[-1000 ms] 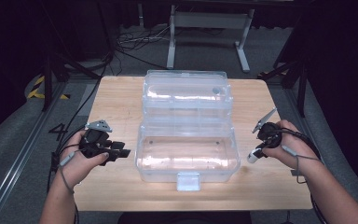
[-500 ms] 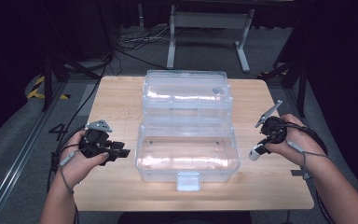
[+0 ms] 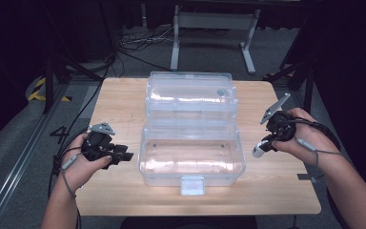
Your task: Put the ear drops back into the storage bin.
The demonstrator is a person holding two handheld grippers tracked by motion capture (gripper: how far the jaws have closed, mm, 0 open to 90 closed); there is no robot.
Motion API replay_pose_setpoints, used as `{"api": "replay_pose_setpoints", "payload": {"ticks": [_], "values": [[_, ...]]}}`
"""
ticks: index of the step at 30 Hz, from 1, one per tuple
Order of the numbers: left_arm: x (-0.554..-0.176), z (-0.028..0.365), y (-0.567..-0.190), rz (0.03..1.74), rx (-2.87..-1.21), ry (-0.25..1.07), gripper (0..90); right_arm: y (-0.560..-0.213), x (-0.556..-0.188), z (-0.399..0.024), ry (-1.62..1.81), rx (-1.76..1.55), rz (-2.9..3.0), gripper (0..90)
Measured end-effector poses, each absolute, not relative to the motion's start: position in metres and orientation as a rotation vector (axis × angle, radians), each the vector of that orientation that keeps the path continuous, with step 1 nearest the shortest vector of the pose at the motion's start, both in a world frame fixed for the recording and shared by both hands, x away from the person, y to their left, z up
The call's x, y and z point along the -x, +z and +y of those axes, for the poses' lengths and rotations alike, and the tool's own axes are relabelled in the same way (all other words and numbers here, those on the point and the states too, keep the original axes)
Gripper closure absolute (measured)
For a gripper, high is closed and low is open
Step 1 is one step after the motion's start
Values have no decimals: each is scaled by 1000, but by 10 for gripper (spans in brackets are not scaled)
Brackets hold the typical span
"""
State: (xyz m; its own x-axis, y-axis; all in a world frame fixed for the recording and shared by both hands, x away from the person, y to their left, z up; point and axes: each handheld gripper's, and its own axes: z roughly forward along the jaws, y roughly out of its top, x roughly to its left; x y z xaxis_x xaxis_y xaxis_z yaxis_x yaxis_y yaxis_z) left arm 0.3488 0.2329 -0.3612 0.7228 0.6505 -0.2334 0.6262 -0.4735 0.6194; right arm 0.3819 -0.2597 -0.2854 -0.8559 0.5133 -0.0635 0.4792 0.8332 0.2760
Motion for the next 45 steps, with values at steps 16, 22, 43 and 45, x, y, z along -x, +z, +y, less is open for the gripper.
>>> {"api": "replay_pose_setpoints", "payload": {"ticks": [16,22,43,45], "values": [[-348,235,-361,963,-2215,40,584,-264,-379,-228,386,-629,2907,715],[-348,236,-361,966,-2215,43,584,-262,-379,-219,389,-579,2924,715],[-348,237,-360,963,-2216,41,585,-274,-385,-190,315,-328,3005,715],[-348,237,-360,959,-2217,41,585,-276,-386,-189,311,-318,3014,715]]}}
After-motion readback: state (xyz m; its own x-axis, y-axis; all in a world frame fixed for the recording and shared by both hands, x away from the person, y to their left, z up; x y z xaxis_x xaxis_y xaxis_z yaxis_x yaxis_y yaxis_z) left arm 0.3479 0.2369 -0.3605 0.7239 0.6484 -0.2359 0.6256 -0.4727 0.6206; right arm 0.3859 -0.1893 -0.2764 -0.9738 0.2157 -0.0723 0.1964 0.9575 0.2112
